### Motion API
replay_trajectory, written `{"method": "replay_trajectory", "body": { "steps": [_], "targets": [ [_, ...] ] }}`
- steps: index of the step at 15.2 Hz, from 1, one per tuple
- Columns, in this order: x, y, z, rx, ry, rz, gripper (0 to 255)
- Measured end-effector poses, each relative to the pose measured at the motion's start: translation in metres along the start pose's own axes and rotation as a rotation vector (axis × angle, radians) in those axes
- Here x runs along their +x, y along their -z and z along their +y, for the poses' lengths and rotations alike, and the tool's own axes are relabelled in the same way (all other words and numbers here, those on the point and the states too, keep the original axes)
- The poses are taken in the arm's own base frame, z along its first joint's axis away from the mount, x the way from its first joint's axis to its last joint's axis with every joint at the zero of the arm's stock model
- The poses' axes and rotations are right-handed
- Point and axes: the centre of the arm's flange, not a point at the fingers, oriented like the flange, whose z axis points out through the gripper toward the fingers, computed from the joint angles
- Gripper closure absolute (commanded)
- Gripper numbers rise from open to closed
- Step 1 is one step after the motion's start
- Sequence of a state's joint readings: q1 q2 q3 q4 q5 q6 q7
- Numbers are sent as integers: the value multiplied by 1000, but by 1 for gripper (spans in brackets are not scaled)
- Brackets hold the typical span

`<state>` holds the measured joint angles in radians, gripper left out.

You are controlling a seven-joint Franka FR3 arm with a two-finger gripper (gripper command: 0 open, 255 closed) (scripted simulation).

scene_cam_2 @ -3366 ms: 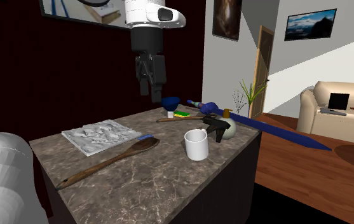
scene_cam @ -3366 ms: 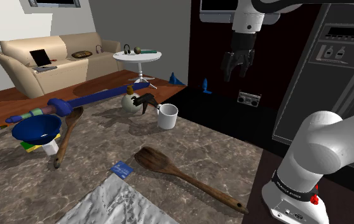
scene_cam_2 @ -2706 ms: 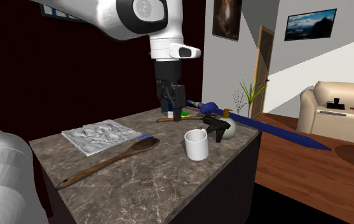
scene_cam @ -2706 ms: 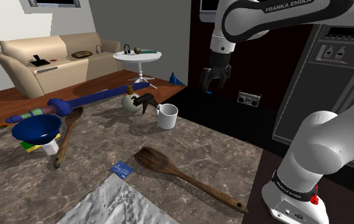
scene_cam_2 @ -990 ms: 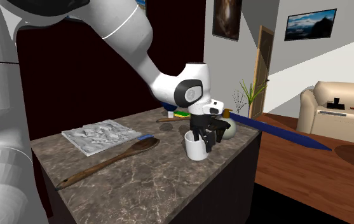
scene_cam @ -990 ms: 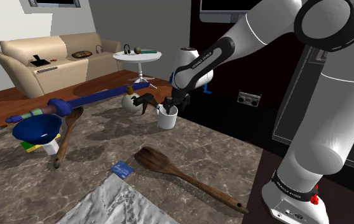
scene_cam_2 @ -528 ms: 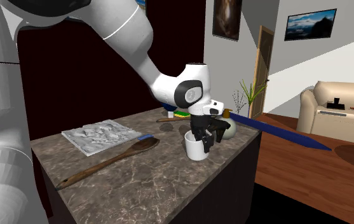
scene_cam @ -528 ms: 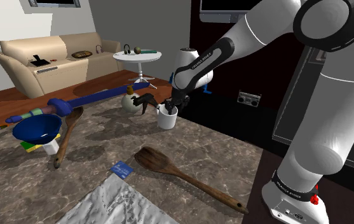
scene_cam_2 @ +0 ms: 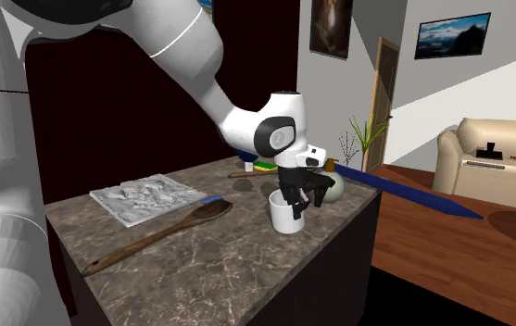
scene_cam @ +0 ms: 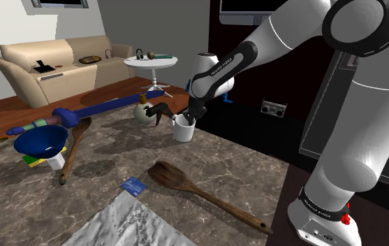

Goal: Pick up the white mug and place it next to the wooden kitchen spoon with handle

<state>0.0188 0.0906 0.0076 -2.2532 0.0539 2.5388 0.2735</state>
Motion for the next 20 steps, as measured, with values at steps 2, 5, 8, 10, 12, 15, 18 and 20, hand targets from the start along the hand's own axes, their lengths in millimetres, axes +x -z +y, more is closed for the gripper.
{"method": "replay_trajectory", "body": {
  "steps": [2, 5, 8, 10, 12, 15, 18, 20],
  "targets": [
    [0, 2, -1, 0, 0, -1, 255],
    [3, 16, -1, -1, 0, -2, 255],
    [5, 30, -2, -1, 0, -2, 255],
    [6, 42, -3, -1, 0, -2, 255],
    [9, 52, -4, -1, 0, -2, 255],
    [11, 67, -5, -1, 0, -2, 255],
    [14, 83, -7, -1, 0, -2, 255],
    [15, 93, -9, -1, 0, -2, 255]
  ]
}}
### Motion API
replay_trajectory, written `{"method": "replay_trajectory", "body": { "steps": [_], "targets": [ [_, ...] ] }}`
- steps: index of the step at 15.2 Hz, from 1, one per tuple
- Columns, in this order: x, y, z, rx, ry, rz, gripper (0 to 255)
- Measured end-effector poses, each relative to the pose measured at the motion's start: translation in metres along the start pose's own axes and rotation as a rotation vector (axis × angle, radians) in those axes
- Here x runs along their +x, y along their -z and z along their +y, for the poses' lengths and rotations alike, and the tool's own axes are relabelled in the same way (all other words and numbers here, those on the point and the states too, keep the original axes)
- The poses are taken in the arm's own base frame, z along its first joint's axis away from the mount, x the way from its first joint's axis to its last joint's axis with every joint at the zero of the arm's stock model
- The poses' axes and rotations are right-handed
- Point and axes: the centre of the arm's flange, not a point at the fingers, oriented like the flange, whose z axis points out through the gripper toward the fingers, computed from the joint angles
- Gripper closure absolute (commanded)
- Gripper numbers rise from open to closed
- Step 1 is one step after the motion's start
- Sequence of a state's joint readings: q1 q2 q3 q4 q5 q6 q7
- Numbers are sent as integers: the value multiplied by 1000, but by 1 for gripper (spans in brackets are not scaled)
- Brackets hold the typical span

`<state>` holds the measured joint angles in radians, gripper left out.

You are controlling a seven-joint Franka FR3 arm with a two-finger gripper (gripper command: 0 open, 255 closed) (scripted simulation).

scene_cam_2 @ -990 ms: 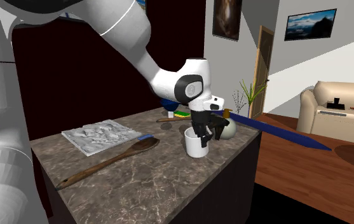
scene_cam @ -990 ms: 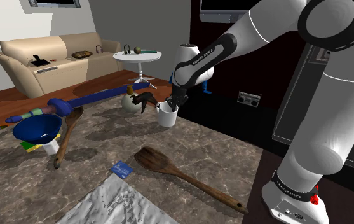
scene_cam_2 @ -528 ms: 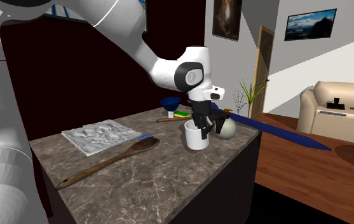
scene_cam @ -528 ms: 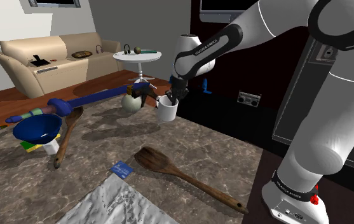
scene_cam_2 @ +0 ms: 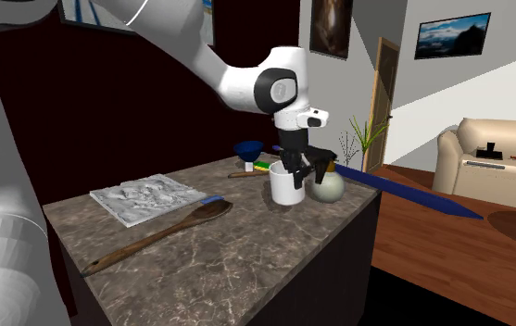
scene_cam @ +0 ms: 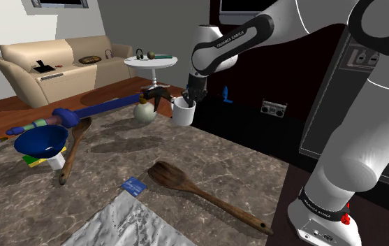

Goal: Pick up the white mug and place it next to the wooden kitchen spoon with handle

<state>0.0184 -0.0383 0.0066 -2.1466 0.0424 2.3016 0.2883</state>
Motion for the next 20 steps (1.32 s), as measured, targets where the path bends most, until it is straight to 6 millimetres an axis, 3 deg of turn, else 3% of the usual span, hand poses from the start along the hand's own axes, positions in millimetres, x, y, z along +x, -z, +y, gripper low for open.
{"method": "replay_trajectory", "body": {
  "steps": [18, 20],
  "targets": [
    [17, 91, -8, 0, 0, 0, 255],
    [18, 93, -25, 0, 0, 0, 255]
  ]
}}
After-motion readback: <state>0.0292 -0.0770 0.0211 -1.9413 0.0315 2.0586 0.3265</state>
